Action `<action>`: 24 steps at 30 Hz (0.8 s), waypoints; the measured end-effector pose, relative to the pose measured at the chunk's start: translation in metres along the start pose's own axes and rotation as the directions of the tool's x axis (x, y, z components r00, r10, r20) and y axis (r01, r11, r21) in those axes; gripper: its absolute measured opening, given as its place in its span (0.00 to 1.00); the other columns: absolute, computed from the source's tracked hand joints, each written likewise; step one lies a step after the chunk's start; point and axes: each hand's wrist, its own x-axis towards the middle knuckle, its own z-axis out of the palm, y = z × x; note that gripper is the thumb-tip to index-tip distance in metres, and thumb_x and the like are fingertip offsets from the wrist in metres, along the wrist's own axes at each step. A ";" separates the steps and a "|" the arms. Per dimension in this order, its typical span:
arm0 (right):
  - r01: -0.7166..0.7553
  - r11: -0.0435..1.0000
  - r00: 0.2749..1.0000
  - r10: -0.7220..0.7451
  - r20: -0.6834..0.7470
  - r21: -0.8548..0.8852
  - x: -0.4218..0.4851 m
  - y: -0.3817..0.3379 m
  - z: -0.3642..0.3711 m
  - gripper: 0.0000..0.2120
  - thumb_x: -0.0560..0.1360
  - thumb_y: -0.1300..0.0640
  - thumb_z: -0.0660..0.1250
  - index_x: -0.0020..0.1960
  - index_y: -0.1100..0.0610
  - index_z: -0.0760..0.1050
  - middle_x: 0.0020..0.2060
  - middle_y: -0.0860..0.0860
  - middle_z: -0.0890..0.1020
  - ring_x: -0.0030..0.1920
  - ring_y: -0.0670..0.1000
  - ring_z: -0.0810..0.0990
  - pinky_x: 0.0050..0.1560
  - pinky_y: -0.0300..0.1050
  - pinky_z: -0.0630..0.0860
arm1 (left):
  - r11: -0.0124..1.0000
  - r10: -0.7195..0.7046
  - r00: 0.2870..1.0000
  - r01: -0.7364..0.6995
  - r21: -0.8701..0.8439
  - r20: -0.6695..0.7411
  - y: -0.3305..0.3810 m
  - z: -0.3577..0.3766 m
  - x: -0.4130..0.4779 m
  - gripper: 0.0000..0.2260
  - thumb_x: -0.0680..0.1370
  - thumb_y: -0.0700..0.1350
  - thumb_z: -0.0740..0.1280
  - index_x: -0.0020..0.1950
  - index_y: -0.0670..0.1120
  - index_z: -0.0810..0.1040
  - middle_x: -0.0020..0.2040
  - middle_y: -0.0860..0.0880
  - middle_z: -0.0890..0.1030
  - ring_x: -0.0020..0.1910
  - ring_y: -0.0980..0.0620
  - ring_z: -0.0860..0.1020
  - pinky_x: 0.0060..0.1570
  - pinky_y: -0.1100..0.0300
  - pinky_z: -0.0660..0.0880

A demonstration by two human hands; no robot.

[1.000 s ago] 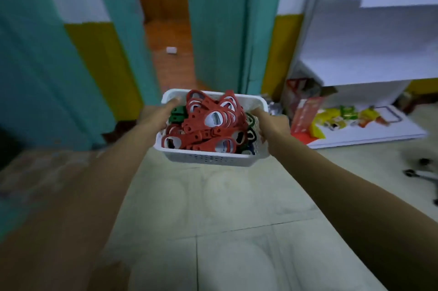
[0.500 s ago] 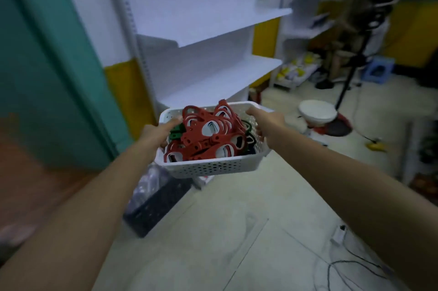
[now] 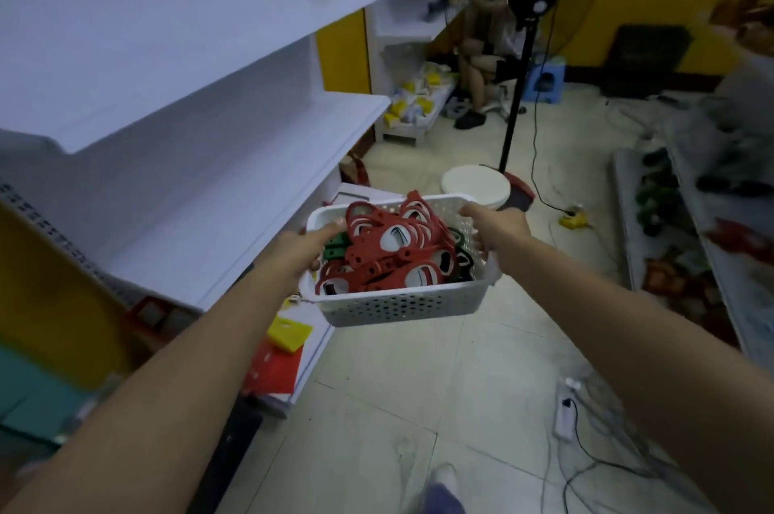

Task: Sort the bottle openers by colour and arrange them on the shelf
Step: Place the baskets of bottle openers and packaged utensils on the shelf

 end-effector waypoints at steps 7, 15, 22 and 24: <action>-0.022 0.998 1.000 0.023 0.006 -0.066 0.142 -0.054 0.012 0.17 0.70 0.49 0.70 0.48 0.63 0.75 0.40 0.58 0.81 0.34 0.54 0.78 0.33 0.43 0.73 | 0.998 -0.061 0.998 0.061 0.016 0.023 0.074 0.067 0.118 0.16 0.70 0.53 0.74 0.38 0.42 0.74 0.30 0.44 0.74 0.24 0.51 0.72 0.24 0.65 0.70; -0.021 0.984 0.999 0.027 0.029 -0.178 0.304 -0.103 0.057 0.16 0.69 0.49 0.68 0.41 0.63 0.76 0.36 0.59 0.82 0.36 0.58 0.81 0.44 0.52 0.80 | 0.989 -0.116 0.993 0.114 0.099 0.015 0.114 0.111 0.280 0.15 0.69 0.52 0.74 0.36 0.40 0.76 0.27 0.45 0.78 0.24 0.49 0.76 0.28 0.61 0.73; 0.007 0.952 0.998 0.014 0.067 -0.307 0.475 -0.144 0.137 0.19 0.71 0.48 0.68 0.42 0.66 0.78 0.40 0.63 0.83 0.42 0.62 0.83 0.47 0.54 0.81 | 0.978 -0.185 0.983 0.183 0.100 0.008 0.145 0.157 0.472 0.19 0.70 0.53 0.73 0.49 0.40 0.75 0.34 0.45 0.78 0.29 0.50 0.76 0.27 0.63 0.73; 0.050 0.939 0.996 -0.021 0.089 -0.340 0.514 -0.156 0.154 0.18 0.73 0.50 0.67 0.37 0.66 0.78 0.38 0.64 0.82 0.42 0.63 0.82 0.46 0.56 0.80 | 0.976 -0.201 0.980 0.199 0.087 0.007 0.153 0.168 0.511 0.19 0.71 0.53 0.73 0.51 0.41 0.74 0.34 0.46 0.77 0.30 0.51 0.75 0.29 0.63 0.73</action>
